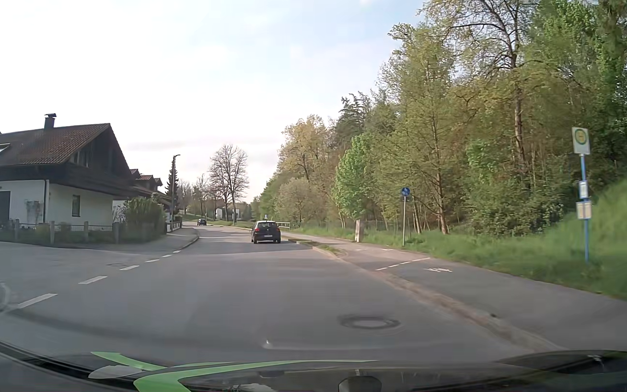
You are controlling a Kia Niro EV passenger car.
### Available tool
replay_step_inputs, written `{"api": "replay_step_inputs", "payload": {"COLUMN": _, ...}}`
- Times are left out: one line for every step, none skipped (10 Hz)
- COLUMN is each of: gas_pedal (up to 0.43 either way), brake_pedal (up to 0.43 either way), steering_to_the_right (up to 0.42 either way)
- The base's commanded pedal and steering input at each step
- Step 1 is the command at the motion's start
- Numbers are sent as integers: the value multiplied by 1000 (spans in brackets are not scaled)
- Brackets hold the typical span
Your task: Follow the waypoints while adhering to traffic rules and regulations
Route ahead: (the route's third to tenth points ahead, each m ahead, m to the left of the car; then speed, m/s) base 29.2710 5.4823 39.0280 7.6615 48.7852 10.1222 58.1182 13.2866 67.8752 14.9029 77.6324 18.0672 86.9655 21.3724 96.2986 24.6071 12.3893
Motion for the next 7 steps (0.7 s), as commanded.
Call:
{"api": "replay_step_inputs", "payload": {"gas_pedal": 177, "brake_pedal": 0, "steering_to_the_right": -51}}
{"api": "replay_step_inputs", "payload": {"gas_pedal": 177, "brake_pedal": 0, "steering_to_the_right": -52}}
{"api": "replay_step_inputs", "payload": {"gas_pedal": 177, "brake_pedal": 0, "steering_to_the_right": -51}}
{"api": "replay_step_inputs", "payload": {"gas_pedal": 177, "brake_pedal": 0, "steering_to_the_right": -50}}
{"api": "replay_step_inputs", "payload": {"gas_pedal": 177, "brake_pedal": 0, "steering_to_the_right": -47}}
{"api": "replay_step_inputs", "payload": {"gas_pedal": 177, "brake_pedal": 0, "steering_to_the_right": -44}}
{"api": "replay_step_inputs", "payload": {"gas_pedal": 177, "brake_pedal": 0, "steering_to_the_right": -43}}
